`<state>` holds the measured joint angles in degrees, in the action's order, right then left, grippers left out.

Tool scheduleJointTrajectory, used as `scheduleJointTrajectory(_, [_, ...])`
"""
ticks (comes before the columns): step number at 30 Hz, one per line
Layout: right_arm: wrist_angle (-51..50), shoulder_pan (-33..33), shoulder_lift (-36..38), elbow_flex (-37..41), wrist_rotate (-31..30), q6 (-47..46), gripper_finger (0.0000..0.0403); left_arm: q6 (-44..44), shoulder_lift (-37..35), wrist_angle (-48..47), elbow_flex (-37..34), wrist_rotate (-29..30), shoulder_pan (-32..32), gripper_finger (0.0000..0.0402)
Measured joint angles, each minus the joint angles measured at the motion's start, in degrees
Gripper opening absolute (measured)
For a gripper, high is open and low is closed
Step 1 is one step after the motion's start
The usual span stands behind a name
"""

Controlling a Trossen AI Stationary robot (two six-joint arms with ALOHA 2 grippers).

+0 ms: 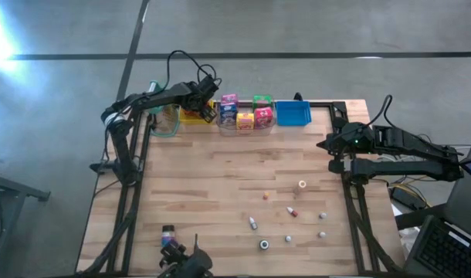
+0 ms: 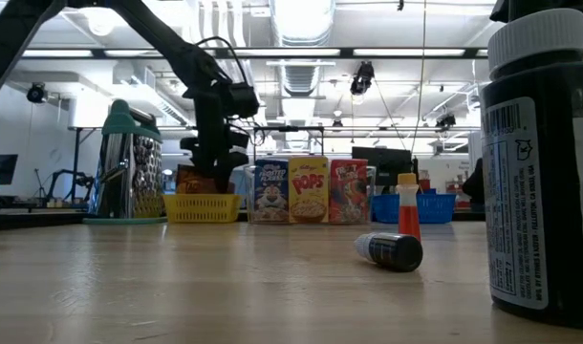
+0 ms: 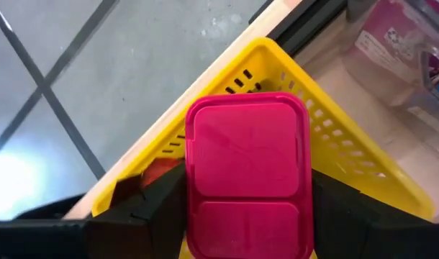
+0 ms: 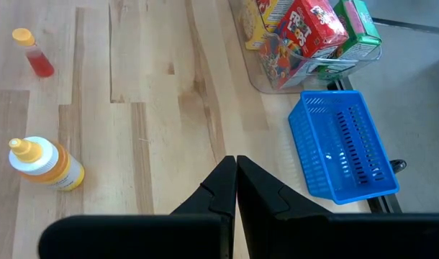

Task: Pick & Place Kitchen Items
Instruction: Put the red seasoning can into the yellow bin

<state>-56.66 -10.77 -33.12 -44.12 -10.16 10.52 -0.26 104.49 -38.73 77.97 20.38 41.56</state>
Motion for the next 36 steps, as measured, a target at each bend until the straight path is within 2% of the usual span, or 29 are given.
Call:
scheduleJointTrajectory(11, [0.0,0.0,0.0,0.0,0.0,0.0,0.0008,2.1,0.8,5.0,-0.3,0.2,0.2,0.0234])
scheduleJointTrajectory(21, [0.0,0.0,0.0,0.0,0.0,0.0,0.0008,-2.1,0.8,4.9,-0.4,-1.8,0.7,0.0235])
scheduleJointTrajectory(30, [0.0,0.0,0.0,0.0,0.0,0.0,0.0008,-2.7,0.8,4.4,-0.4,-2.4,1.3,0.0283])
scheduleJointTrajectory(36, [0.0,0.0,0.0,0.0,0.0,0.0,0.0008,-2.8,0.4,2.1,1.0,-3.5,1.3,0.0289])
